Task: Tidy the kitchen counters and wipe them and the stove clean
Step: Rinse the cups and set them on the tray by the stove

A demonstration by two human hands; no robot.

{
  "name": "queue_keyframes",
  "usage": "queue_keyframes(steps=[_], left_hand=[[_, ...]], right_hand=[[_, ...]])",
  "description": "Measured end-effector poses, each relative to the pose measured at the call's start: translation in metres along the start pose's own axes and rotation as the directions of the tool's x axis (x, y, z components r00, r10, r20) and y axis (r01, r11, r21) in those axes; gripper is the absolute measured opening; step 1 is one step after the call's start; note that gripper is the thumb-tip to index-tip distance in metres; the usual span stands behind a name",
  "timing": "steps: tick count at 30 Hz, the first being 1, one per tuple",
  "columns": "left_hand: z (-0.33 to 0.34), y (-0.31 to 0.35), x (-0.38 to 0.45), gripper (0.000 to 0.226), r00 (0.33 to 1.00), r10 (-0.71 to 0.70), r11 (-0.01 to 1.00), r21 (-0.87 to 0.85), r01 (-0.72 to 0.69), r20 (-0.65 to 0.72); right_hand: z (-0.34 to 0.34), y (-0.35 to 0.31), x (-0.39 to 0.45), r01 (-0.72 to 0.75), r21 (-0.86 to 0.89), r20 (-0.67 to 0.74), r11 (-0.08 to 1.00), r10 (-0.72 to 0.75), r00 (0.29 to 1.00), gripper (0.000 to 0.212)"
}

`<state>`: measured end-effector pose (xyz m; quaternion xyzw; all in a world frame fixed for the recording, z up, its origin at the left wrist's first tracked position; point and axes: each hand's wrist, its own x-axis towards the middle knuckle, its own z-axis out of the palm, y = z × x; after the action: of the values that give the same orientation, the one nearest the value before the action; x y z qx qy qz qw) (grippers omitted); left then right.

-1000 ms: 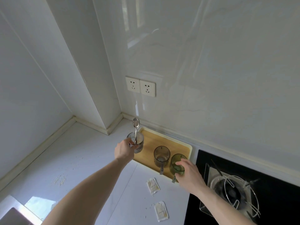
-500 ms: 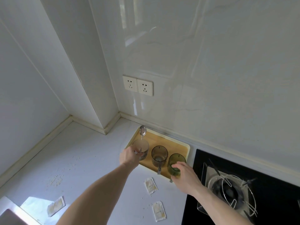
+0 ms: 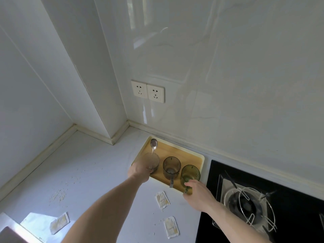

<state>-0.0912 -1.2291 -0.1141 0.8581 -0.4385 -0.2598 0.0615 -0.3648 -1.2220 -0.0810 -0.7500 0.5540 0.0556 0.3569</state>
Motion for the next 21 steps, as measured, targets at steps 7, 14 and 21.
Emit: queue_keyframes(steps=[7, 14, 21], left_hand=[[0.003, -0.008, -0.007, 0.037, 0.993, 0.053, 0.996, -0.083, -0.044, 0.109], [0.01, -0.01, -0.029, 0.043, 0.996, 0.066, 0.99, -0.13, -0.057, 0.065], [-0.006, -0.003, -0.031, 0.059, 0.962, 0.065, 0.99, -0.137, -0.03, 0.266]], right_hand=[[0.003, -0.002, 0.0, -0.007, 0.035, 0.01, 0.999, 0.006, 1.0, 0.061], [0.007, 0.002, -0.004, -0.002, 0.071, 0.003, 0.998, 0.001, 1.0, 0.065], [0.011, 0.003, -0.006, 0.019, 0.062, -0.007, 0.998, -0.018, 1.0, 0.066]])
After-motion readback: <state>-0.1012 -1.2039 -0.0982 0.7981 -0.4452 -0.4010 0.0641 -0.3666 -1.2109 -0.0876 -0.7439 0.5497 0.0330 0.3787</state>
